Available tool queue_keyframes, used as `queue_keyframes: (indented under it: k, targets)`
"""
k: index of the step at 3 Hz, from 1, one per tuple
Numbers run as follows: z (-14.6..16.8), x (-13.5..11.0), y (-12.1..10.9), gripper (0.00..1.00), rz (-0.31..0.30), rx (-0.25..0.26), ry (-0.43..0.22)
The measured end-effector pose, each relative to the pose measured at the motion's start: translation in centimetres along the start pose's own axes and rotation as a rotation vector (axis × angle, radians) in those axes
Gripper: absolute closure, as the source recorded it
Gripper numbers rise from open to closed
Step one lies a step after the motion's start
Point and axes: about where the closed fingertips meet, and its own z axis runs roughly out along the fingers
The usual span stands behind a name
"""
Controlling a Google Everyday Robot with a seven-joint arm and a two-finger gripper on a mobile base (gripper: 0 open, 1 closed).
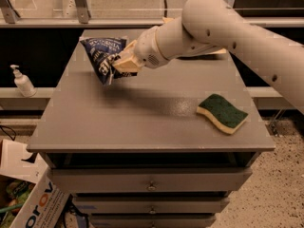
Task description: Move blue chip bag near sponge
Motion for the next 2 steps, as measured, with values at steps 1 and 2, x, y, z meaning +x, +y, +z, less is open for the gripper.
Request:
queue_keyframes:
  k: [1, 2]
  targets:
    - [-3.4, 1.4, -1.5, 1.00, 0.003, 0.037, 0.040]
    - [-6.8, 3.4, -2.0, 1.00, 0.007, 0.054, 0.066]
